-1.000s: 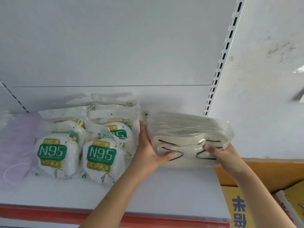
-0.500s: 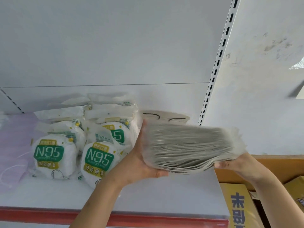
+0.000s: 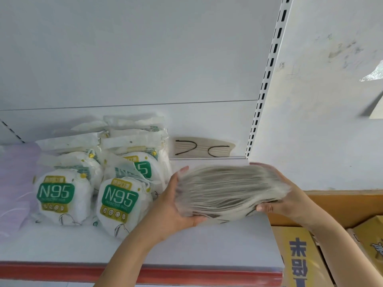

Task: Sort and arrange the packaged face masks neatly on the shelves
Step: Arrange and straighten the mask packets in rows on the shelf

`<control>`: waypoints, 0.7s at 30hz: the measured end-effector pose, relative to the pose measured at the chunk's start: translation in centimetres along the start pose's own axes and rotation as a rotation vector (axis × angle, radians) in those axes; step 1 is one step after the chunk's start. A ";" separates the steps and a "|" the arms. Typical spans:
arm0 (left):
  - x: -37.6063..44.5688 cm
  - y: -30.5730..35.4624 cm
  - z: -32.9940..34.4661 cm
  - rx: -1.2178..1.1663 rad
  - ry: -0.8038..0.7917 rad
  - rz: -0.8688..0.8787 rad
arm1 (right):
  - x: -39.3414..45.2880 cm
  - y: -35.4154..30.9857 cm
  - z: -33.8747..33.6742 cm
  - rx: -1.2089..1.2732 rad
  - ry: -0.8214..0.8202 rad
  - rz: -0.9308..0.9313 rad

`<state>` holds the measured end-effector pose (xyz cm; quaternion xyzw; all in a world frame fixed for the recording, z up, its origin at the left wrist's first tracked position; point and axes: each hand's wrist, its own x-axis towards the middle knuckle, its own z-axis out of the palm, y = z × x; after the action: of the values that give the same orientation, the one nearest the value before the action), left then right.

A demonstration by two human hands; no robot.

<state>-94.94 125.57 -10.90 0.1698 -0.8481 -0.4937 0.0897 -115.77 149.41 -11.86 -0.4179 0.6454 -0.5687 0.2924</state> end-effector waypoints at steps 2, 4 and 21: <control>0.3 0.7 -0.2 -0.116 0.011 -0.016 | 0.2 -1.0 0.6 0.048 0.114 -0.021; 1.2 2.0 -0.8 -0.209 0.085 -0.003 | 1.2 -1.8 0.9 0.074 0.253 -0.041; 4.2 2.6 1.3 -0.183 0.212 -0.163 | 2.9 -0.8 2.5 0.089 0.221 0.146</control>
<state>-99.77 126.17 -9.36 0.2801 -0.7688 -0.5541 0.1534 -114.86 145.70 -11.28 -0.2911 0.6764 -0.6166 0.2783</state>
